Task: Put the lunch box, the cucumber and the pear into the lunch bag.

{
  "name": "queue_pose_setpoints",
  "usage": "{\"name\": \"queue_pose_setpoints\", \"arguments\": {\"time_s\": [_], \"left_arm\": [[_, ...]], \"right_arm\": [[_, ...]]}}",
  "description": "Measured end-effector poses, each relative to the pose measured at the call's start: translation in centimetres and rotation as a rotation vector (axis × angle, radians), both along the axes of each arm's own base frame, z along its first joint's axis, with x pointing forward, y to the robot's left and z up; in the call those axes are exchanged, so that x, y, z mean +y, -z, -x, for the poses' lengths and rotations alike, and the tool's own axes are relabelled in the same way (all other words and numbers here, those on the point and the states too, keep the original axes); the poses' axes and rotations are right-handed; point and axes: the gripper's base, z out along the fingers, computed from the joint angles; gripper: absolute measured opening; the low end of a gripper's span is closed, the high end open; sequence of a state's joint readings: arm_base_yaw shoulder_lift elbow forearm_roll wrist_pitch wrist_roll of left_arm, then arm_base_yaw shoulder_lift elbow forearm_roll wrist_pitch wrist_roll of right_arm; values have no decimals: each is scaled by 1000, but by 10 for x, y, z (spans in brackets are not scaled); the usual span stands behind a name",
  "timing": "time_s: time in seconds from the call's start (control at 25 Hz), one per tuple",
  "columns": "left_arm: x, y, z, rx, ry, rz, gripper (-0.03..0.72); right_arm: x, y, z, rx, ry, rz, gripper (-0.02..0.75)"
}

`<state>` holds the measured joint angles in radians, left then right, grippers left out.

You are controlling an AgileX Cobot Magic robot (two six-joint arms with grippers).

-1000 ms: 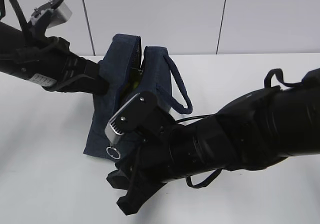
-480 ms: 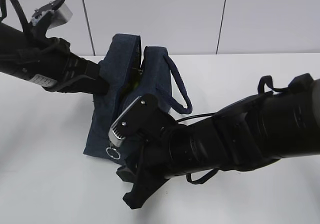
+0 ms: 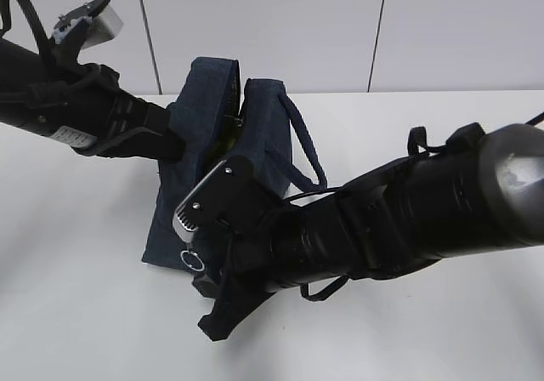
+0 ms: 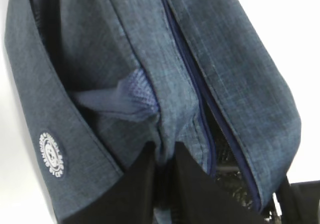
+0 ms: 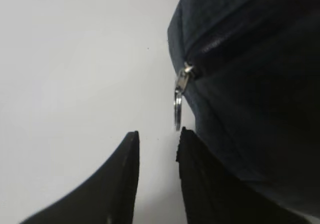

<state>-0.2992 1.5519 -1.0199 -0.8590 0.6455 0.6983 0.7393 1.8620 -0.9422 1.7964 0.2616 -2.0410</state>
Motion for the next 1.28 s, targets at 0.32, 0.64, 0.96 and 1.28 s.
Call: {"name": "queue_pose_setpoints", "arguments": {"time_s": [0.32, 0.64, 0.96, 1.28], "left_arm": [[0, 0, 0, 0, 0, 0, 3], [0, 0, 0, 0, 0, 0, 3], [0, 0, 0, -2, -2, 0, 3], [0, 0, 0, -4, -2, -2, 3]], "right_arm": [[-2, -1, -6, -44, 26, 45, 243], [2, 11, -11, -29, 24, 63, 243], [8, 6, -17, -51, 22, 47, 243], [11, 6, -19, -55, 11, 39, 242]]}}
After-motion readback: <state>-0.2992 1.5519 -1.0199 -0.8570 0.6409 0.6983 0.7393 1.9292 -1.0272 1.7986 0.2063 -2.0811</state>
